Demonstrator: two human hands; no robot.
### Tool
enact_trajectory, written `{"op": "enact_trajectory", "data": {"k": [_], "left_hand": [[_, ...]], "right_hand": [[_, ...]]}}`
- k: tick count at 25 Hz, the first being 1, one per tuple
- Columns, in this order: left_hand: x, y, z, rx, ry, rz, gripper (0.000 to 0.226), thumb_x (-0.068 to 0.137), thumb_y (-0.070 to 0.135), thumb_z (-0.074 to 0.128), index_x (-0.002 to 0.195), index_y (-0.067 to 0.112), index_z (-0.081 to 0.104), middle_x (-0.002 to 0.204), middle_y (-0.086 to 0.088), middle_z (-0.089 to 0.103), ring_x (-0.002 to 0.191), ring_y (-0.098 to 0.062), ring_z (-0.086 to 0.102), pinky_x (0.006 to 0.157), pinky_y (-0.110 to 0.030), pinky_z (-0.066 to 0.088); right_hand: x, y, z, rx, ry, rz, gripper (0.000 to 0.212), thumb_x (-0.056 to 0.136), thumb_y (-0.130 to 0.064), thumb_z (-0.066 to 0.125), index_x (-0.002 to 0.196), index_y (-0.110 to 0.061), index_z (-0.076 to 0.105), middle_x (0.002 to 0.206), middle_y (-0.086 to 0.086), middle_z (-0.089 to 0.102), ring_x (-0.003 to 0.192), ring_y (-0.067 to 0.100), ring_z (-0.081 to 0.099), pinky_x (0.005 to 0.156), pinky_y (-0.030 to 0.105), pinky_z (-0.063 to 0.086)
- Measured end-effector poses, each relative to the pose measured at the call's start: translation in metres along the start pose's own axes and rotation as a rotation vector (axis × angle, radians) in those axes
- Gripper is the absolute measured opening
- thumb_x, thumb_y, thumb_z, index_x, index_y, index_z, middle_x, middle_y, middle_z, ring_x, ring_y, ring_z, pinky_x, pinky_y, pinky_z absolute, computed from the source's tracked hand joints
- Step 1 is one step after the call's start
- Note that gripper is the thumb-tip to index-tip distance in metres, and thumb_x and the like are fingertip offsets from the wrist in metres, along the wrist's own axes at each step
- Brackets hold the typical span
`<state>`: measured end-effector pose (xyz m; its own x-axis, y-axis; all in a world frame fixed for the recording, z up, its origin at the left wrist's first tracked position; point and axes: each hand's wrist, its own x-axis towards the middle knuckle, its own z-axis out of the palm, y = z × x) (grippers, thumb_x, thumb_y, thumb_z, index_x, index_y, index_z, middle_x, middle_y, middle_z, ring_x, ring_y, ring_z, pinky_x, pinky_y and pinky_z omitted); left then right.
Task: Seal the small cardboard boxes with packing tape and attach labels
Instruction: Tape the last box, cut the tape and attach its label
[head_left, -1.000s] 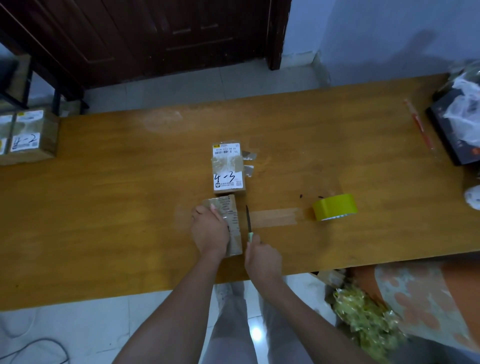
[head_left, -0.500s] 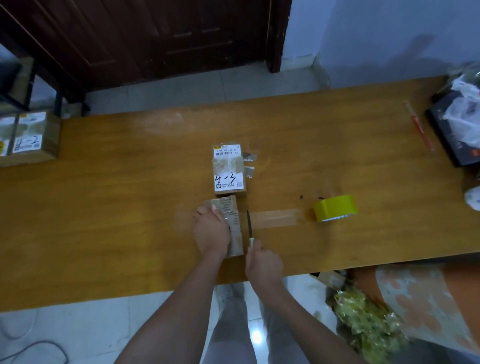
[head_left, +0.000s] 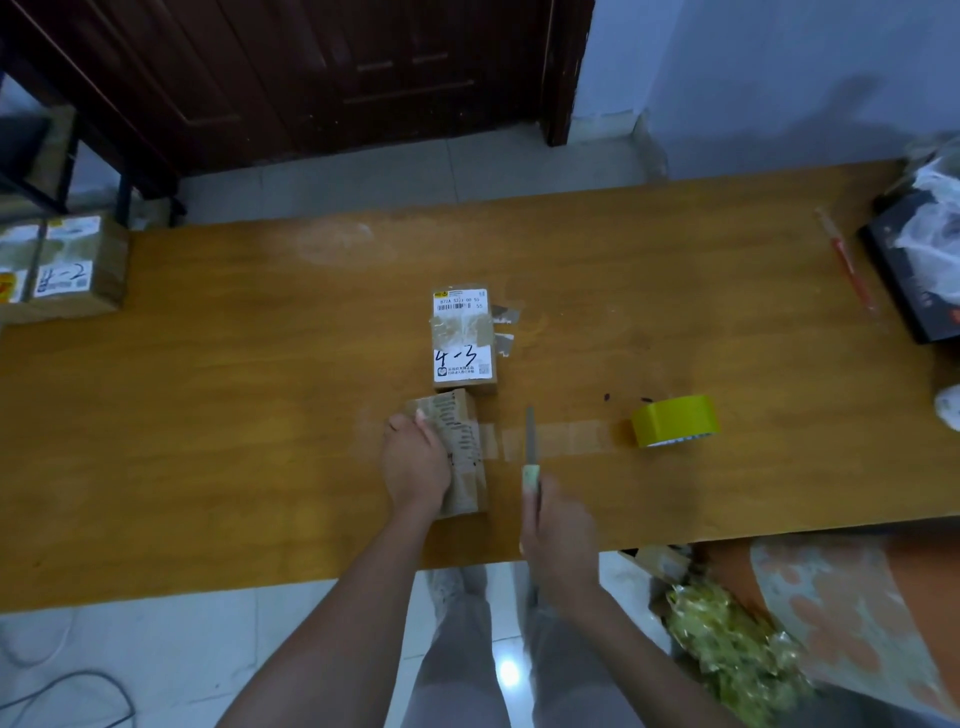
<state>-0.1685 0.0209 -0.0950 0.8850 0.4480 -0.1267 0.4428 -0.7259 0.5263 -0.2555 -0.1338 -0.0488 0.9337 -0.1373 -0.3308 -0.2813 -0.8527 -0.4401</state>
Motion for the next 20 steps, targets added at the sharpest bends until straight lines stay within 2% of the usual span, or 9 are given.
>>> {"op": "enact_trajectory", "data": {"k": [2,5,9,12,14,16,17,18,20], "left_hand": [[0.001,-0.002,-0.003,-0.03,-0.02,-0.003,0.036,0.105,0.03,0.028,0.097,0.001,0.048,0.088,-0.02,0.06,0.074,-0.032,0.058,0.059,-0.032,0.036],[0.0,0.0,-0.005,-0.023,-0.024,-0.009,0.033,0.105,0.031,0.027,0.094,0.005,0.045,0.085,-0.015,0.057,0.068,-0.024,0.05,0.057,-0.031,0.035],[0.001,0.0,-0.005,-0.019,-0.029,-0.02,0.03,0.105,0.033,0.027,0.089,0.012,0.04,0.079,-0.008,0.053,0.066,-0.021,0.049,0.052,-0.029,0.03],[0.001,-0.003,-0.003,-0.04,-0.03,-0.029,0.031,0.104,0.035,0.026,0.09,0.011,0.041,0.08,-0.007,0.053,0.066,-0.019,0.049,0.05,-0.027,0.029],[0.001,-0.004,-0.002,-0.06,-0.03,-0.033,0.031,0.104,0.035,0.026,0.091,0.011,0.041,0.079,-0.006,0.052,0.064,-0.018,0.048,0.048,-0.027,0.026],[0.002,-0.005,-0.003,-0.085,-0.052,-0.048,0.033,0.105,0.036,0.026,0.092,0.01,0.042,0.08,-0.006,0.053,0.066,-0.019,0.05,0.051,-0.028,0.031],[0.003,-0.006,-0.004,-0.107,-0.064,-0.056,0.034,0.105,0.036,0.026,0.092,0.009,0.044,0.079,-0.005,0.053,0.066,-0.019,0.05,0.052,-0.028,0.032],[0.002,-0.006,-0.006,-0.146,-0.075,-0.069,0.036,0.105,0.036,0.025,0.092,0.009,0.046,0.077,-0.002,0.052,0.066,-0.016,0.049,0.051,-0.028,0.032],[-0.005,-0.006,-0.012,-0.251,-0.087,-0.097,0.041,0.104,0.039,0.024,0.088,0.01,0.049,0.074,0.005,0.05,0.065,-0.008,0.049,0.05,-0.018,0.032]], "right_hand": [[0.034,-0.001,-0.021,0.135,0.089,0.037,0.029,0.103,-0.035,0.034,0.103,-0.013,0.053,0.076,0.007,0.066,0.061,0.023,0.064,0.055,0.04,0.053],[0.108,-0.002,-0.038,0.095,0.207,0.081,0.033,0.103,-0.03,0.036,0.105,-0.006,0.058,0.099,0.014,0.062,0.082,0.03,0.062,0.066,0.039,0.049],[0.183,0.0,-0.037,-0.002,0.17,0.159,0.039,0.103,-0.029,0.037,0.11,0.0,0.062,0.118,0.017,0.055,0.094,0.038,0.061,0.071,0.038,0.045],[0.199,0.01,-0.032,-0.063,0.103,0.136,0.032,0.101,-0.021,0.041,0.112,0.001,0.061,0.12,0.02,0.054,0.095,0.04,0.06,0.075,0.039,0.045],[0.194,0.008,-0.036,0.003,0.143,0.1,0.029,0.1,-0.018,0.043,0.113,0.002,0.059,0.119,0.02,0.051,0.094,0.039,0.059,0.078,0.04,0.044],[0.171,0.0,-0.041,0.209,0.274,0.051,0.03,0.099,-0.024,0.048,0.114,-0.001,0.058,0.115,0.015,0.052,0.095,0.031,0.057,0.083,0.041,0.045],[0.153,-0.006,-0.042,0.329,0.305,0.018,0.03,0.097,-0.031,0.05,0.114,-0.008,0.059,0.109,0.008,0.055,0.094,0.024,0.056,0.083,0.039,0.047],[0.13,-0.013,-0.041,0.441,0.268,-0.014,0.032,0.095,-0.042,0.051,0.112,-0.017,0.06,0.103,-0.001,0.057,0.092,0.015,0.056,0.083,0.037,0.05],[0.083,-0.028,-0.033,0.625,0.023,-0.005,0.049,0.084,-0.068,0.047,0.11,-0.029,0.061,0.104,-0.011,0.061,0.095,0.005,0.059,0.083,0.034,0.054]]}}
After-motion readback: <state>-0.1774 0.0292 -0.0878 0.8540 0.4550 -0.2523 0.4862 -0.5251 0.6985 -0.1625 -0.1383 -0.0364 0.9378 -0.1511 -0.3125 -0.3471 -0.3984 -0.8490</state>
